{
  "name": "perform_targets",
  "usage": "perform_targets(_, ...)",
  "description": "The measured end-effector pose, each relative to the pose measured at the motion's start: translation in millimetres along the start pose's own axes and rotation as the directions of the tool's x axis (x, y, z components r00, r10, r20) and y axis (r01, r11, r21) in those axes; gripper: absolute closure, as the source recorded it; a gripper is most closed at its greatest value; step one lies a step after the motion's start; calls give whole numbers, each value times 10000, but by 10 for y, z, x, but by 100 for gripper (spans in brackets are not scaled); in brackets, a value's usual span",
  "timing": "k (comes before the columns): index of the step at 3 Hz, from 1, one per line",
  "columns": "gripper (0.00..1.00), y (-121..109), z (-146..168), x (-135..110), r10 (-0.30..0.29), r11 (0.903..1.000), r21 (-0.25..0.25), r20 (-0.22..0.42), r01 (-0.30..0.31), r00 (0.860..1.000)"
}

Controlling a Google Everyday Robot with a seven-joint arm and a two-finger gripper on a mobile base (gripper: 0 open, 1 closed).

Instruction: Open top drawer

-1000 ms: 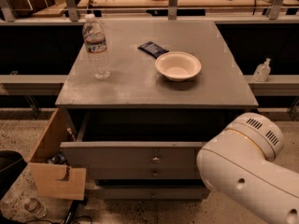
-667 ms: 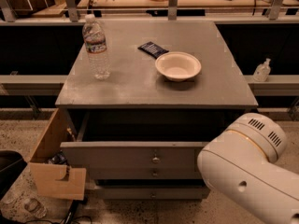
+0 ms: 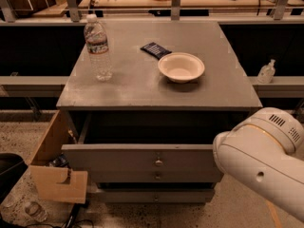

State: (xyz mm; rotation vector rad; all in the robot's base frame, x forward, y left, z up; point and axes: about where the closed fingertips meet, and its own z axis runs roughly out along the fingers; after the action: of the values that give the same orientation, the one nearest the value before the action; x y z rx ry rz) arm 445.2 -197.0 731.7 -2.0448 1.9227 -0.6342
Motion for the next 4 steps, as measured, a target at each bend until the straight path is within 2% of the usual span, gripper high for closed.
perform_targets(1, 100, -389, 181, 213, 152, 9954, 943, 182, -168, 9997)
perform_targets(2, 100, -784, 343, 330, 204, 9882, 1506, 446, -269, 9988)
perform_targets(3, 100, -1056, 557, 322, 265, 9850, 1673, 937, -420, 9952)
perform_targets(4, 100, -1041, 621, 284, 286, 9865, 1576, 1080, -455, 9937)
